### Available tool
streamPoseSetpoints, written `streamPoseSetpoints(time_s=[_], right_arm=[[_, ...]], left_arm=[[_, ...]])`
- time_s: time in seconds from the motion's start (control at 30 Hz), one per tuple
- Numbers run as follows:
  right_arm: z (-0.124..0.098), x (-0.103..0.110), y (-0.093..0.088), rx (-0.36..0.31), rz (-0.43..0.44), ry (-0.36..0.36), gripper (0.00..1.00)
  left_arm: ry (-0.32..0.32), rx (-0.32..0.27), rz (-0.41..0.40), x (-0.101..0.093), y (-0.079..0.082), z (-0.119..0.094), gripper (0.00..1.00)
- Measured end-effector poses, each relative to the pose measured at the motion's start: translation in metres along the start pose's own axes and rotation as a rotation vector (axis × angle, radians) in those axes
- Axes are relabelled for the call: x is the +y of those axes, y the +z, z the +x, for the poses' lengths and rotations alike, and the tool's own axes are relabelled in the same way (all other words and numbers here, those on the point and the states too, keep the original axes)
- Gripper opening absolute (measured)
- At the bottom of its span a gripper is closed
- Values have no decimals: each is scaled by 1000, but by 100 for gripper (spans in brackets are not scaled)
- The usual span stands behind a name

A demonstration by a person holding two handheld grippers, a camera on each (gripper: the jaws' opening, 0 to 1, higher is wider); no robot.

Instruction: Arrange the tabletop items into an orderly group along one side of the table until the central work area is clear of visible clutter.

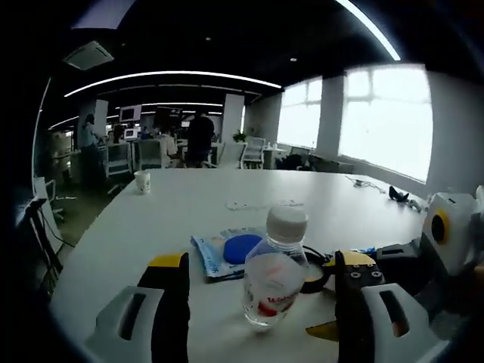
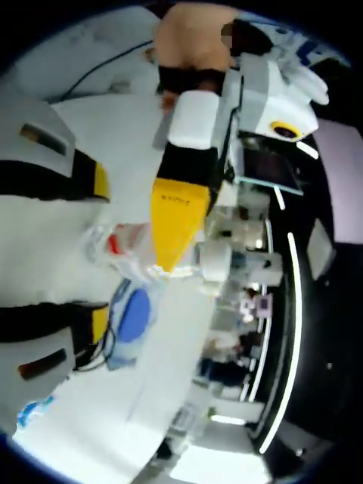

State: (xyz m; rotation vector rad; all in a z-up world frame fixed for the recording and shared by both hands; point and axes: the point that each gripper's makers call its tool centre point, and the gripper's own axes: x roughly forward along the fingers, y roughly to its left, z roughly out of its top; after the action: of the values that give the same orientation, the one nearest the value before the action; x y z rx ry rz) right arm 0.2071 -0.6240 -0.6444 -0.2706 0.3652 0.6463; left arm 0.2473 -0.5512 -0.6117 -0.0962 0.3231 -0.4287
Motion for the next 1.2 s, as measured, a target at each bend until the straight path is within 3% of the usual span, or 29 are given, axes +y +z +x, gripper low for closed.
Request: streamPoseSetpoints(time_s=[0.07, 0.17, 0.3, 0.4, 0.5, 0.57, 0.63, 0.67, 0.73, 0.77, 0.83, 0.93, 1.03, 1.13, 1.2], right_arm=[[-10, -7, 4, 0, -41, 4, 50], [-22, -18, 6, 6, -109, 4, 50], [-33, -38, 10, 1, -53, -4, 50], [-39, -56, 18, -23, 16, -10, 50], [-42, -71, 21, -32, 50, -18, 50], [-41, -79, 21, -28, 58, -15, 50], [-41, -84, 18, -4, -3, -15, 50], [-40, -86, 19, -1, -14, -15, 50], [-40, -92, 22, -14, 19, -10, 50], [-39, -95, 24, -22, 38, -9, 50], [-38, -101, 28, -28, 47, -16, 50], [-33, -106, 30, -25, 20, -12, 50], [-28, -112, 31, -30, 42, -15, 50], [-25, -118, 32, -35, 58, -25, 50], [-22, -125, 32, -40, 97, -29, 50]], left_arm=[[21, 2, 20, 1, -5, -2, 75], [9, 3, -43, -6, -15, -2, 77], [5, 6, -23, -12, -22, 1, 78], [-14, -15, -36, -17, -18, 1, 78], [4, -33, -66, -7, -14, 0, 78], [12, -49, -128, 1, -10, -1, 78], [47, -34, -136, 16, -6, -4, 74], [54, -54, -146, 21, 0, -7, 71], [57, -131, -196, 33, 21, -8, 73], [53, -97, -189, 35, 18, -10, 73], [33, -118, -234, 43, 28, -8, 74], [-6, -151, -201, 45, 44, -6, 75], [-3, -178, -196, 48, 57, -1, 76], [-3, -178, -203, 53, 61, 9, 76], [8, -130, -254, 60, 52, 21, 75]])
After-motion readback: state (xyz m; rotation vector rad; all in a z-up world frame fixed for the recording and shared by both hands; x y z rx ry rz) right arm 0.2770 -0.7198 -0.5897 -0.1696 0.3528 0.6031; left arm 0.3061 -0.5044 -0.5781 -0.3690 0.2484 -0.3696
